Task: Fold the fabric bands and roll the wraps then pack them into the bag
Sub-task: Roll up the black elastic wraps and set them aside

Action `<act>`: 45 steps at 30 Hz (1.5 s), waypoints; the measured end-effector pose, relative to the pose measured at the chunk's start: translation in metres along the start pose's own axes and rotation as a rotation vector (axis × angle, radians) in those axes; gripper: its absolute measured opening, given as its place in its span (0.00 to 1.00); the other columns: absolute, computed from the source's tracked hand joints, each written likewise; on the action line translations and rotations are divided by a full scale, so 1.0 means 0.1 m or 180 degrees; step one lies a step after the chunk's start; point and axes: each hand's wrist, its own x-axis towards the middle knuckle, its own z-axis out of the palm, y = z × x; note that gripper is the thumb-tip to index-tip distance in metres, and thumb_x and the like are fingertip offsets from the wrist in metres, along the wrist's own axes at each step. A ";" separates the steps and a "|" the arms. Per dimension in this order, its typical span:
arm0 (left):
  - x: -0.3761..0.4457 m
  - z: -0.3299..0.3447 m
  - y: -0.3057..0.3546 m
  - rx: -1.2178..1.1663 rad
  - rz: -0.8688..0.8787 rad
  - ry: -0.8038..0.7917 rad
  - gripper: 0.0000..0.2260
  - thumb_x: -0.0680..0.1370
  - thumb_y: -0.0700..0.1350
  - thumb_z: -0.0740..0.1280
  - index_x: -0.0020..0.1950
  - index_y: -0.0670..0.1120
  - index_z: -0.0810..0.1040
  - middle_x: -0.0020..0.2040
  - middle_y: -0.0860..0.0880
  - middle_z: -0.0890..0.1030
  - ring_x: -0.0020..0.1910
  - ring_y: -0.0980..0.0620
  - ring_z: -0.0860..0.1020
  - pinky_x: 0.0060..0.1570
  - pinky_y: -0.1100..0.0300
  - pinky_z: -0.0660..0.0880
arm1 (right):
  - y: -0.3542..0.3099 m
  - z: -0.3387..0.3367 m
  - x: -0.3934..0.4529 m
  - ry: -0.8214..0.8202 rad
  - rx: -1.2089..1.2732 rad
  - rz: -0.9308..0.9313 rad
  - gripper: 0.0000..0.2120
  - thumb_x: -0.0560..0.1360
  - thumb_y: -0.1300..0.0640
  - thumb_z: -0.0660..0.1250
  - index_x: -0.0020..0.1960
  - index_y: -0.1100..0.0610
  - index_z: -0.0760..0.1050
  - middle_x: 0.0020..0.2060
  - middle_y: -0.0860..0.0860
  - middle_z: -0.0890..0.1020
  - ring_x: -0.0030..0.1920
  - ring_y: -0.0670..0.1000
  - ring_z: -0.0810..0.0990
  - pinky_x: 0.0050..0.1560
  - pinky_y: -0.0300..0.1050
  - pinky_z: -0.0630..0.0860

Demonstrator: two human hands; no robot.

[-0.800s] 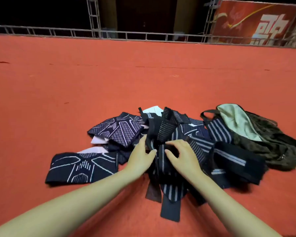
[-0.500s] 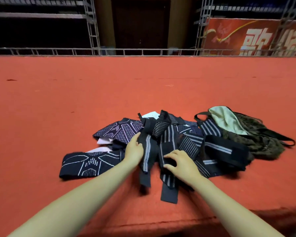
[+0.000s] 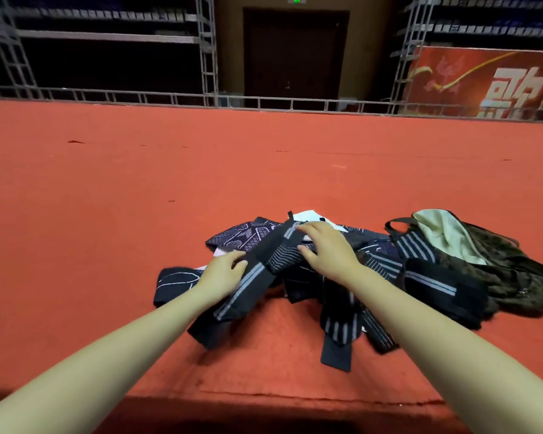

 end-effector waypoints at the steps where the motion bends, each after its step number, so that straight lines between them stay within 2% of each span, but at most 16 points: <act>1: 0.00 0.00 -0.07 0.0013 0.0009 -0.0029 0.17 0.80 0.46 0.60 0.69 0.47 0.72 0.67 0.49 0.75 0.66 0.50 0.72 0.61 0.61 0.66 | -0.03 0.06 0.07 -0.0256 -0.0133 -0.0026 0.24 0.77 0.49 0.63 0.71 0.51 0.65 0.65 0.51 0.73 0.67 0.53 0.68 0.65 0.52 0.67; 3: -0.02 -0.02 -0.18 0.0006 -0.0006 -0.0070 0.17 0.80 0.47 0.60 0.68 0.49 0.73 0.66 0.50 0.76 0.64 0.50 0.73 0.60 0.60 0.68 | -0.08 0.22 0.12 -0.0766 -0.0078 0.0238 0.28 0.77 0.45 0.62 0.74 0.50 0.60 0.67 0.51 0.72 0.67 0.55 0.69 0.63 0.51 0.69; 5: -0.01 -0.03 -0.29 -0.0003 -0.0017 -0.0100 0.17 0.80 0.48 0.59 0.68 0.52 0.73 0.65 0.51 0.76 0.62 0.51 0.74 0.60 0.58 0.69 | -0.10 0.41 0.09 -0.0937 0.0344 0.0619 0.30 0.76 0.44 0.63 0.74 0.51 0.60 0.67 0.51 0.73 0.66 0.54 0.72 0.61 0.49 0.70; 9: 0.02 0.00 -0.45 0.0312 -0.0029 -0.0297 0.18 0.78 0.45 0.60 0.68 0.53 0.71 0.62 0.51 0.78 0.60 0.51 0.75 0.58 0.60 0.69 | -0.13 0.65 0.01 -0.0483 0.0800 0.0803 0.22 0.76 0.48 0.65 0.68 0.51 0.70 0.63 0.48 0.77 0.63 0.51 0.74 0.61 0.45 0.71; 11: 0.06 0.04 -0.46 0.0459 -0.0047 -0.0445 0.19 0.77 0.44 0.59 0.69 0.52 0.70 0.59 0.51 0.79 0.58 0.50 0.75 0.56 0.60 0.70 | -0.14 0.68 0.00 -0.0341 0.0868 0.0835 0.17 0.76 0.50 0.66 0.64 0.50 0.74 0.58 0.47 0.80 0.59 0.49 0.77 0.57 0.43 0.72; 14: 0.19 0.14 -0.37 0.0223 -0.0070 -0.0347 0.19 0.78 0.44 0.58 0.70 0.50 0.69 0.52 0.51 0.79 0.53 0.51 0.76 0.50 0.61 0.69 | -0.15 0.69 0.03 -0.0318 0.0799 0.0854 0.16 0.75 0.49 0.66 0.62 0.49 0.75 0.54 0.47 0.81 0.54 0.48 0.78 0.53 0.43 0.72; 18: 0.40 0.30 -0.19 -0.0276 -0.0093 -0.0167 0.18 0.79 0.46 0.59 0.70 0.49 0.68 0.60 0.48 0.78 0.57 0.50 0.75 0.56 0.59 0.69 | -0.17 0.75 0.16 -0.0322 0.0712 0.0842 0.19 0.74 0.49 0.67 0.64 0.50 0.74 0.59 0.46 0.79 0.59 0.48 0.77 0.58 0.44 0.72; 21: 0.47 0.47 -0.23 -0.0608 -0.0019 -0.0316 0.16 0.79 0.45 0.61 0.67 0.51 0.71 0.60 0.52 0.78 0.58 0.53 0.75 0.59 0.59 0.70 | -0.17 0.84 0.18 -0.0375 0.0629 0.0784 0.16 0.75 0.52 0.66 0.62 0.49 0.76 0.58 0.45 0.80 0.59 0.48 0.77 0.58 0.42 0.71; 24: 0.49 0.57 -0.30 -0.0917 0.0088 -0.0337 0.16 0.78 0.42 0.63 0.65 0.52 0.73 0.58 0.56 0.79 0.58 0.55 0.76 0.63 0.55 0.70 | -0.12 0.86 0.09 -0.0238 0.0758 0.0718 0.13 0.75 0.54 0.66 0.59 0.50 0.78 0.54 0.45 0.82 0.55 0.47 0.78 0.56 0.39 0.70; 28: 0.47 0.61 -0.25 -0.1351 0.0150 -0.0211 0.21 0.78 0.37 0.62 0.69 0.52 0.69 0.61 0.57 0.75 0.59 0.58 0.73 0.61 0.65 0.67 | -0.10 0.77 -0.08 0.0099 0.1076 0.0574 0.10 0.75 0.58 0.67 0.56 0.53 0.79 0.50 0.44 0.82 0.49 0.43 0.77 0.53 0.32 0.67; 32: 0.44 0.61 -0.14 -0.1358 0.0272 -0.0206 0.23 0.78 0.38 0.62 0.72 0.53 0.67 0.62 0.57 0.73 0.61 0.58 0.71 0.63 0.63 0.66 | -0.10 0.64 -0.19 0.0247 0.1191 0.0500 0.09 0.75 0.59 0.67 0.55 0.54 0.79 0.48 0.44 0.82 0.48 0.40 0.76 0.52 0.29 0.67; 35: 0.42 0.57 -0.02 -0.1331 0.0353 -0.0158 0.22 0.79 0.37 0.62 0.71 0.51 0.67 0.61 0.58 0.72 0.61 0.61 0.69 0.59 0.71 0.63 | -0.10 0.54 -0.26 0.0342 0.1287 0.0504 0.07 0.75 0.60 0.67 0.52 0.53 0.79 0.45 0.42 0.81 0.46 0.39 0.77 0.50 0.25 0.67; 37: 0.41 0.53 0.05 -0.1353 0.0432 -0.0111 0.21 0.79 0.35 0.61 0.71 0.48 0.68 0.64 0.55 0.73 0.62 0.61 0.70 0.58 0.73 0.62 | -0.11 0.47 -0.28 0.0453 0.1388 0.0536 0.07 0.75 0.61 0.67 0.51 0.54 0.79 0.43 0.41 0.81 0.45 0.39 0.77 0.49 0.25 0.67; 41: 0.41 0.43 0.14 -0.1156 0.0374 -0.0019 0.20 0.79 0.36 0.61 0.70 0.48 0.70 0.66 0.52 0.74 0.63 0.59 0.71 0.60 0.68 0.63 | -0.16 0.37 -0.29 0.0628 0.1593 0.0698 0.06 0.75 0.61 0.67 0.50 0.53 0.79 0.43 0.43 0.82 0.45 0.40 0.78 0.49 0.28 0.70; 45: 0.42 0.35 0.20 -0.0842 0.0313 -0.0014 0.19 0.79 0.37 0.61 0.69 0.45 0.71 0.67 0.49 0.74 0.66 0.52 0.71 0.60 0.66 0.64 | -0.22 0.36 -0.33 0.0772 0.1757 0.0984 0.06 0.74 0.62 0.68 0.48 0.54 0.80 0.40 0.46 0.82 0.41 0.43 0.77 0.46 0.31 0.70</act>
